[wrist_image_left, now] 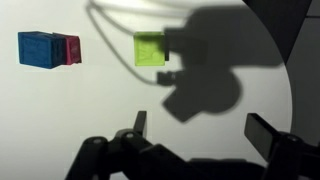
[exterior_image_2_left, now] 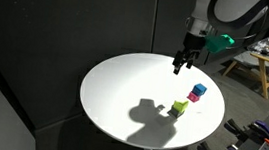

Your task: Put the light green block on top of the blue block

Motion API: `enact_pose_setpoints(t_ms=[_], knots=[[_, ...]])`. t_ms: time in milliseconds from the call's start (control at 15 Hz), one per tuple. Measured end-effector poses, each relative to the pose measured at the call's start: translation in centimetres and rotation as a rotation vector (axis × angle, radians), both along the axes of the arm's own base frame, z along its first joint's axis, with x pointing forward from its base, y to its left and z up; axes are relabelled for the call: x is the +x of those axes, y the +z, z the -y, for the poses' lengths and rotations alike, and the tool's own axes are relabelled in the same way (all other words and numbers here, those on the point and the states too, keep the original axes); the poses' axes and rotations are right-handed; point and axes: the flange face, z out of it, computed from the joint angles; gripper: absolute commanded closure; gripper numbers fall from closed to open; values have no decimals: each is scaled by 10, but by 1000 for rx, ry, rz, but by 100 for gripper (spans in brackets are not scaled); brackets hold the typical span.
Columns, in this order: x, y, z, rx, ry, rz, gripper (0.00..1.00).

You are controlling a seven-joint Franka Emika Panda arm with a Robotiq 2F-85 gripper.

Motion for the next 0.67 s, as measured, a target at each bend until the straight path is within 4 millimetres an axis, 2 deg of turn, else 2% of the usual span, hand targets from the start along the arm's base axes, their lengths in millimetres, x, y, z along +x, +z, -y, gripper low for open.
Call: enact_pose_setpoints(t_ms=[267, 667], knots=[[8, -22, 2, -1, -29, -27, 0], [8, -50, 10, -32, -60, -78, 0]])
